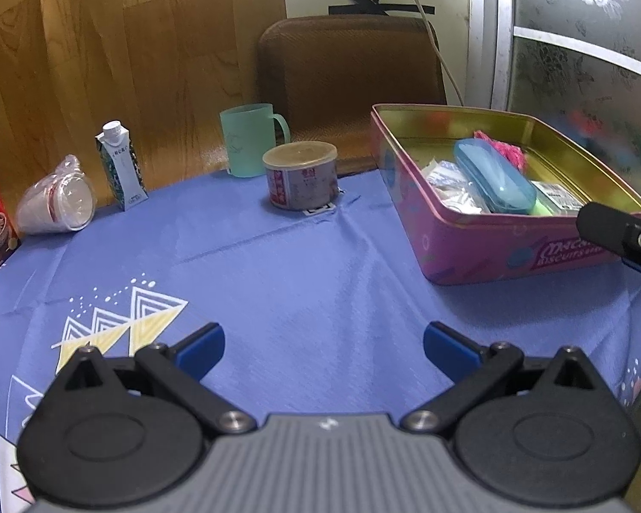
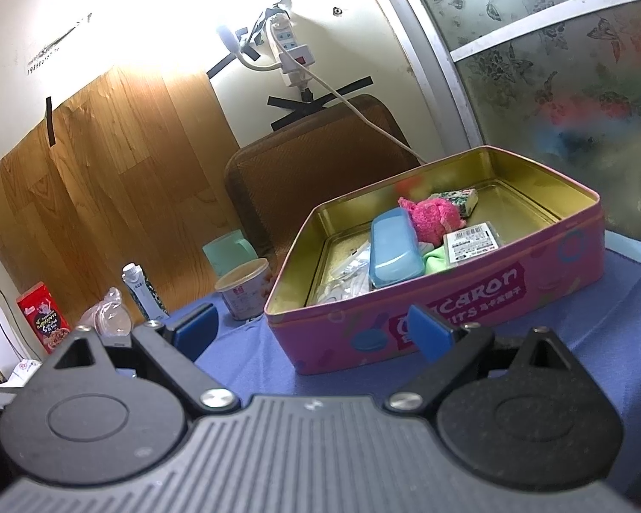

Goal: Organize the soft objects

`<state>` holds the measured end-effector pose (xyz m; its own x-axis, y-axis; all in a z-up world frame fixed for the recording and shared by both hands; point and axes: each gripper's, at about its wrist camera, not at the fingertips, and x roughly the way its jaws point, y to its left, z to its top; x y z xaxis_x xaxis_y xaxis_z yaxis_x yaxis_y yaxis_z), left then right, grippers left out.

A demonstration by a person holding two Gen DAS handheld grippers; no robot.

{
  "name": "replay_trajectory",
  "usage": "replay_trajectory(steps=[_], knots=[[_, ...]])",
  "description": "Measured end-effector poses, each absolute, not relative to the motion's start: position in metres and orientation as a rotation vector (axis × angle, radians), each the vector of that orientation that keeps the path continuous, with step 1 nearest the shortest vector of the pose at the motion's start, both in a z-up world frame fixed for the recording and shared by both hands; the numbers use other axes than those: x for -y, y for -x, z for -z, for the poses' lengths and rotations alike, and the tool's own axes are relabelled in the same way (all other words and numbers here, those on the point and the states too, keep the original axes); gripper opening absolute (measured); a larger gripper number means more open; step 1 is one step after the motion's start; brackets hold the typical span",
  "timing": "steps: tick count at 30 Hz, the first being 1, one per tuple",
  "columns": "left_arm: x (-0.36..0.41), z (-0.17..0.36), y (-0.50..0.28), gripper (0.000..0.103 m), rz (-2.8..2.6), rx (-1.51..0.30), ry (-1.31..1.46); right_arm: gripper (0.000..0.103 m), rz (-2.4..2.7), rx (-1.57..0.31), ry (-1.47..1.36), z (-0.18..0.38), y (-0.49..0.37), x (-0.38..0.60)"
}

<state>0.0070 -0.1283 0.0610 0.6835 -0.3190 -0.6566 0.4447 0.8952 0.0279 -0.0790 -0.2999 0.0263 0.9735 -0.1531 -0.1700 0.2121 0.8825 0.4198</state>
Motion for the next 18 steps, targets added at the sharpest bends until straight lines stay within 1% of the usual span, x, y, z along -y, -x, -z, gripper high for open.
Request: replay_trajectory(steps=[18], knots=[[0.1369, -0.0546, -0.0091, 0.103, 0.446, -0.734, -0.205, 0.097, 0.197, -0.133, -0.466, -0.0252, 0.0806, 0.3032]])
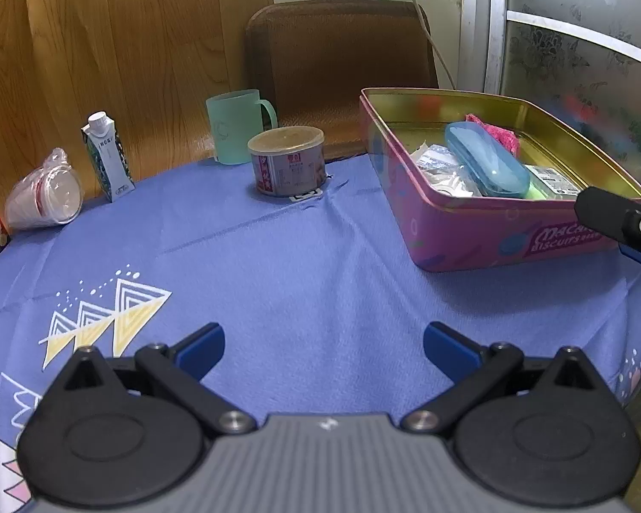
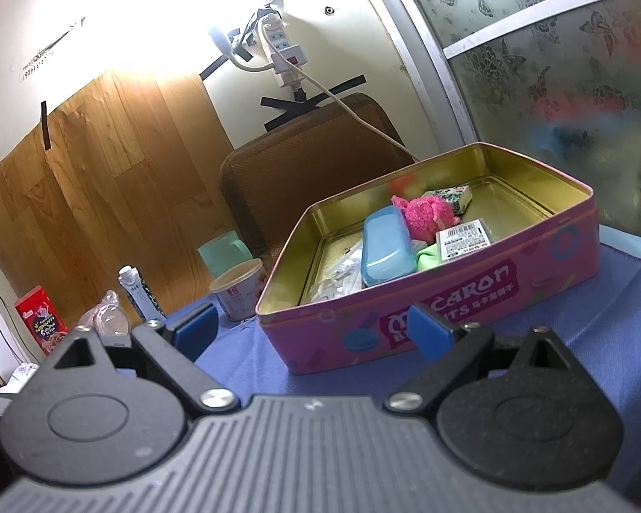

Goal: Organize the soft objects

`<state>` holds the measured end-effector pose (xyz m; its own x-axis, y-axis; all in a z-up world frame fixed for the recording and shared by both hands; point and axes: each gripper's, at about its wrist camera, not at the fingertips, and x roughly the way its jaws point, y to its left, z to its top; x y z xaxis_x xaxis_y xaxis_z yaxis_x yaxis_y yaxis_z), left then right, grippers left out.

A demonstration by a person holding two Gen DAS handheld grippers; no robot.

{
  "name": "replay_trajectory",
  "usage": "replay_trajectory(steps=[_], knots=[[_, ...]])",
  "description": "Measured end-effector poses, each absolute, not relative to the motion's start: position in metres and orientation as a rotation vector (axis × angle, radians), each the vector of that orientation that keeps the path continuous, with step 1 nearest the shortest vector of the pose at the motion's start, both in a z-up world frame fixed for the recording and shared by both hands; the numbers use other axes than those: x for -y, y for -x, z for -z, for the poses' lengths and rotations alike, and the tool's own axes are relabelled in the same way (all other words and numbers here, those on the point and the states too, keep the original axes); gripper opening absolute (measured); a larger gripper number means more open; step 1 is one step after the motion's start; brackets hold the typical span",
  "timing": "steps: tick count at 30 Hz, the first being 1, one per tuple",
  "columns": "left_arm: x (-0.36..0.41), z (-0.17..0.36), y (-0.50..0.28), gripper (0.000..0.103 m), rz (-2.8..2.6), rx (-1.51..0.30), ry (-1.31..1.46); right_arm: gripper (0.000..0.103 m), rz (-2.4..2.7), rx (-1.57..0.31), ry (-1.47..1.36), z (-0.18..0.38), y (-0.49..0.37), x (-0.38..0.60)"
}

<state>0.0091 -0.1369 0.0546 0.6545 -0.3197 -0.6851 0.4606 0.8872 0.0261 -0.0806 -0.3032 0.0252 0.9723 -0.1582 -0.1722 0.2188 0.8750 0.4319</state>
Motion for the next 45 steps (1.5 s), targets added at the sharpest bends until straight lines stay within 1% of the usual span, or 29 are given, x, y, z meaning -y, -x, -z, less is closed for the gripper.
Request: replay_trajectory(steps=[45], knots=[[0.1375, -0.0465, -0.0116, 0.103, 0.444, -0.764, -0.208, 0.097, 0.198, -0.142, -0.469, -0.0203, 0.0775, 0.2995]])
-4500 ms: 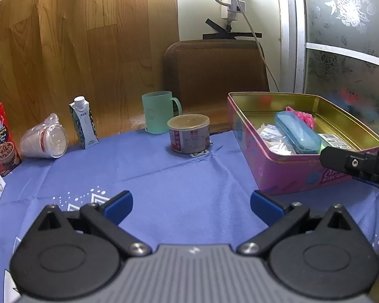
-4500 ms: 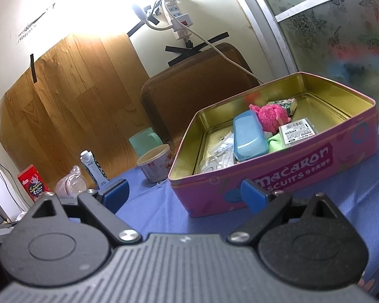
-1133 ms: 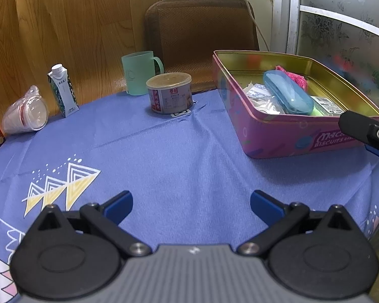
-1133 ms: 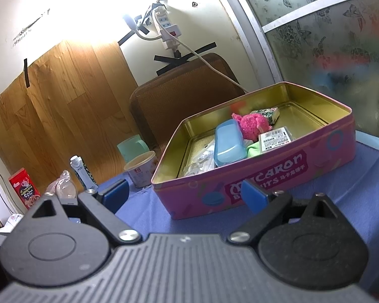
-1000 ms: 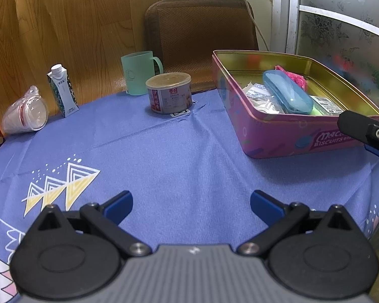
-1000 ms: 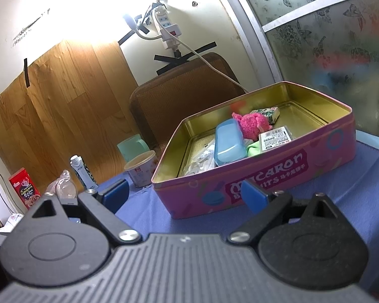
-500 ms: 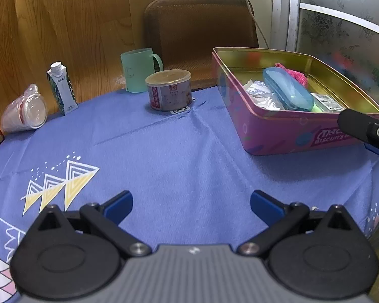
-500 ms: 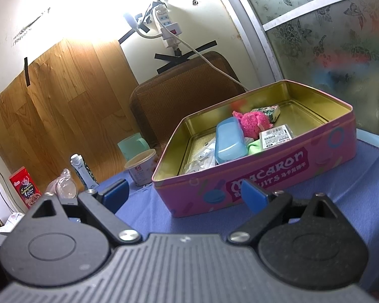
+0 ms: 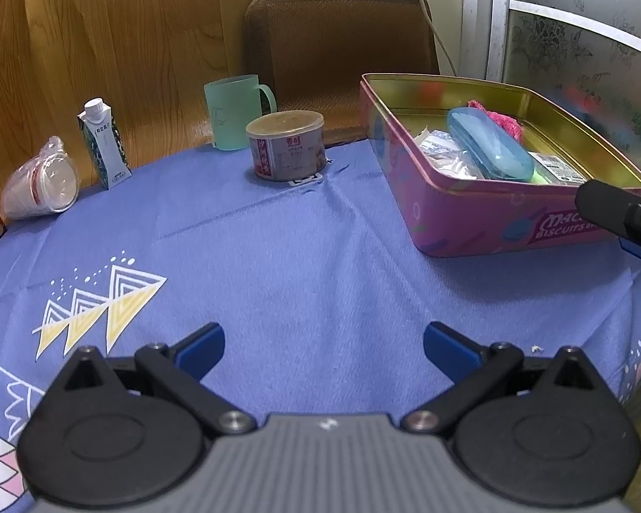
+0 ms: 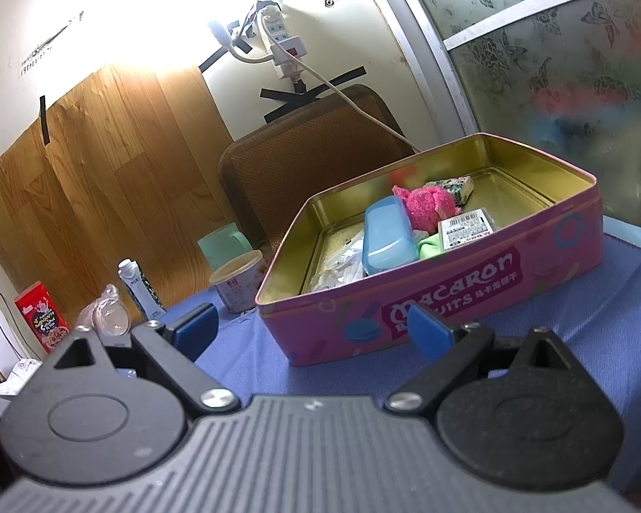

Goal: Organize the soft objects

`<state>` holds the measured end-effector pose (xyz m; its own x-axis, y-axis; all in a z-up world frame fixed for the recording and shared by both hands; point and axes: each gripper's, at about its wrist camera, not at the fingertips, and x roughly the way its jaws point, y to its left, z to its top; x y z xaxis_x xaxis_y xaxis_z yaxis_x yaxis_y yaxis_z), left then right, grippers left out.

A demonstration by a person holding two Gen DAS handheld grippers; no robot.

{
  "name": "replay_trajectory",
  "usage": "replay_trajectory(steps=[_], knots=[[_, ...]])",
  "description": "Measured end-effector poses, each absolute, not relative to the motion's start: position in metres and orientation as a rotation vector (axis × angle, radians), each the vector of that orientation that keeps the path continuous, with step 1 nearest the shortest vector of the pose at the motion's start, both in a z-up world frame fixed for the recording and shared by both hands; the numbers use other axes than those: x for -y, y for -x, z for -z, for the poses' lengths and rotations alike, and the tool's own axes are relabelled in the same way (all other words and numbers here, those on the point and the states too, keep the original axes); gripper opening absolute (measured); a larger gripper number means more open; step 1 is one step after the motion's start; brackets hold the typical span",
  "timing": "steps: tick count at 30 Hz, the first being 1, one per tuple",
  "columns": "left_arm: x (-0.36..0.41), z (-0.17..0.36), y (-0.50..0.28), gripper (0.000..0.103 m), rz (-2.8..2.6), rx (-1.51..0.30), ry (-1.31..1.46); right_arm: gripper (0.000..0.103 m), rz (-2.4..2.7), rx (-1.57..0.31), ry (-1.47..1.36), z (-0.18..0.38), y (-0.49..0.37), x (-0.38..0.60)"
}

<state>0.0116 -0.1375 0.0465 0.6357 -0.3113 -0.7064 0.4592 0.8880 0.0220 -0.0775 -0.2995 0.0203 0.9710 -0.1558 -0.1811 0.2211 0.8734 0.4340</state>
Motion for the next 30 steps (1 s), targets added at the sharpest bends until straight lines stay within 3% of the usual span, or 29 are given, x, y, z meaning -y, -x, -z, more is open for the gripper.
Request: replay_trajectory(steps=[30], knots=[[0.1389, -0.0369, -0.0162, 0.103, 0.440, -0.798, -0.222, 0.097, 0.198, -0.150, -0.472, -0.0170, 0.0760, 0.2980]])
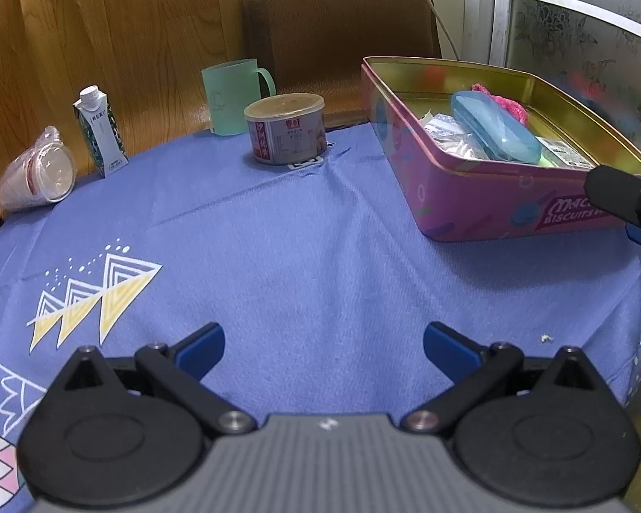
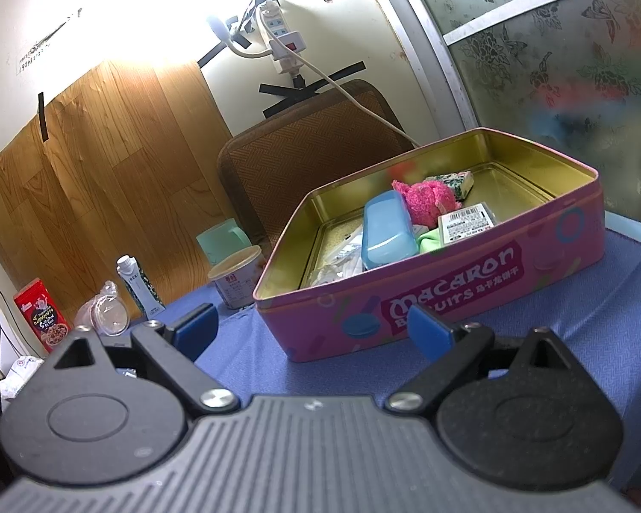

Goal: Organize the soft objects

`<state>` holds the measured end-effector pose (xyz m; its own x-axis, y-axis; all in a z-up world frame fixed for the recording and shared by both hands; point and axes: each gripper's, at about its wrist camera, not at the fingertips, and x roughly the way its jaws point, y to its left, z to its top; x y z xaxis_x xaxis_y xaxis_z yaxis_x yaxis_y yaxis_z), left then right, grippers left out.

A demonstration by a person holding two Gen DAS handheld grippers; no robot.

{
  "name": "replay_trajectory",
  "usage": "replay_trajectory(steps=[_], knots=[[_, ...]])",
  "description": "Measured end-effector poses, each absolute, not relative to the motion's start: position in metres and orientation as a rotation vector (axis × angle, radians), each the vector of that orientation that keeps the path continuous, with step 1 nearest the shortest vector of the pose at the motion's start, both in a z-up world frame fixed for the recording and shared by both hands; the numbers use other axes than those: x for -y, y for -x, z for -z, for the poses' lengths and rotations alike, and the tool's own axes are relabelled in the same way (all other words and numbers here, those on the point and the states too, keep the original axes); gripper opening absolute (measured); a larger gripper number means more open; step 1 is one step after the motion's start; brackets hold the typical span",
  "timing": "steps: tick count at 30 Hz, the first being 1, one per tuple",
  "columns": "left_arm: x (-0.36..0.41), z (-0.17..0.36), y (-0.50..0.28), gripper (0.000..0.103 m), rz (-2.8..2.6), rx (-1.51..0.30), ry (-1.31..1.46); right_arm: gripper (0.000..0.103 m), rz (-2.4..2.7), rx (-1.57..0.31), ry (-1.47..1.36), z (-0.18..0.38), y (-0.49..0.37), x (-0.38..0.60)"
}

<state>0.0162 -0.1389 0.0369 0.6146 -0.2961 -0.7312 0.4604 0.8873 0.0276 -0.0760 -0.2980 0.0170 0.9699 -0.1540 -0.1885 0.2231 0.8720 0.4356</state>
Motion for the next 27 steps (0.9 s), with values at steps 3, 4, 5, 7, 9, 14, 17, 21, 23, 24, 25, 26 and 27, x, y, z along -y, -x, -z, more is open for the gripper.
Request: replay_trajectory(steps=[3, 4, 5, 7, 9, 14, 17, 21, 23, 24, 25, 26, 27], knots=[[0.1383, -0.0364, -0.0168, 0.103, 0.440, -0.799, -0.224, 0.097, 0.197, -0.151, -0.473, -0.0158, 0.0760, 0.2974], [0.1382, -0.0364, -0.0167, 0.103, 0.440, -0.799, -0.224, 0.097, 0.197, -0.152, -0.474, -0.0153, 0.0762, 0.2972], [0.1383, -0.0364, -0.0168, 0.103, 0.440, -0.799, -0.225, 0.097, 0.197, -0.152, -0.474, -0.0155, 0.0759, 0.2975], [0.1385, -0.0358, -0.0171, 0.103, 0.440, -0.800, -0.227, 0.097, 0.197, -0.152, -0.474, -0.0147, 0.0766, 0.2968], [0.1390, -0.0350, -0.0172, 0.103, 0.440, -0.801, -0.230, 0.097, 0.198, -0.152, -0.475, -0.0147, 0.0766, 0.2966], [0.1403, -0.0342, -0.0170, 0.103, 0.441, -0.803, -0.235, 0.097, 0.199, -0.152, -0.476, -0.0151, 0.0763, 0.2971], [0.1405, -0.0340, -0.0172, 0.103, 0.441, -0.804, -0.238, 0.097, 0.201, -0.153, -0.481, -0.0142, 0.0763, 0.2973], [0.1406, -0.0337, -0.0170, 0.103, 0.441, -0.805, -0.238, 0.097, 0.201, -0.154, -0.484, -0.0140, 0.0763, 0.2973], [0.1406, -0.0336, -0.0171, 0.103, 0.441, -0.805, -0.239, 0.097, 0.201, -0.154, -0.485, -0.0138, 0.0765, 0.2970], [0.1406, -0.0335, -0.0170, 0.103, 0.441, -0.805, -0.240, 0.097, 0.201, -0.155, -0.485, -0.0135, 0.0767, 0.2967], [0.1406, -0.0334, -0.0170, 0.103, 0.441, -0.806, -0.240, 0.097, 0.201, -0.156, -0.487, -0.0139, 0.0762, 0.2977], [0.1409, -0.0323, -0.0167, 0.103, 0.441, -0.806, -0.241, 0.097, 0.203, -0.156, -0.488, -0.0140, 0.0760, 0.2978], [0.1412, -0.0317, -0.0165, 0.103, 0.442, -0.807, -0.241, 0.097, 0.204, -0.156, -0.489, -0.0136, 0.0763, 0.2976]])
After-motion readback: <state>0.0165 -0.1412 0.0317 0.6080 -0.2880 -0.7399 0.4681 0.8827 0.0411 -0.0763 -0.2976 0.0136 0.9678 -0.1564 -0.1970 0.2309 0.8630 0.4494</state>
